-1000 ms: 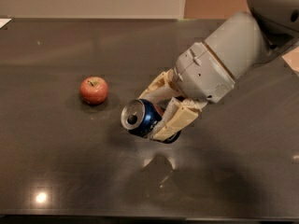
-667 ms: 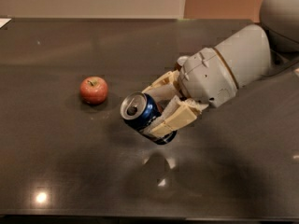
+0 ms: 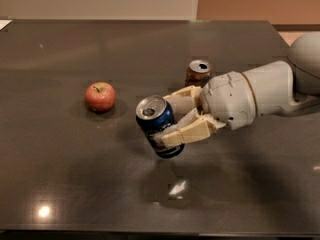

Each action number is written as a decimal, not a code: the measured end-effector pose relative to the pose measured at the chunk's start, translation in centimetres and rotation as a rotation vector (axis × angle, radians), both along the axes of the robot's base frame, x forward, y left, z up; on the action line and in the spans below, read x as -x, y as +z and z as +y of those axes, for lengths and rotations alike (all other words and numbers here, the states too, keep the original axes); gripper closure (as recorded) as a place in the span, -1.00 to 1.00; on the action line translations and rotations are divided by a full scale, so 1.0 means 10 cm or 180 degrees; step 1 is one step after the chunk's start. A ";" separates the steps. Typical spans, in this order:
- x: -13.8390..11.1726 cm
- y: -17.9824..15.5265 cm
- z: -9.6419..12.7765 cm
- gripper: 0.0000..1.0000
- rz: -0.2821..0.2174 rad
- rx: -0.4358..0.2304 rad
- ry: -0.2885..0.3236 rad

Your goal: Place pepsi can upright

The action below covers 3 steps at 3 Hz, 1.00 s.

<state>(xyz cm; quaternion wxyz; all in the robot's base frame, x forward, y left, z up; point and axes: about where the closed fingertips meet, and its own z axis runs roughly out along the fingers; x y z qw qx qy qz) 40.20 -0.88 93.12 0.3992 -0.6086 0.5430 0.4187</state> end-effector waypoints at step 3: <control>-0.12 -0.22 -0.18 0.63 0.0174 -0.0770 -0.0266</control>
Offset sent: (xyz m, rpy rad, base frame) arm 0.0153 -0.0262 -0.0263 0.2848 0.0758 -0.1076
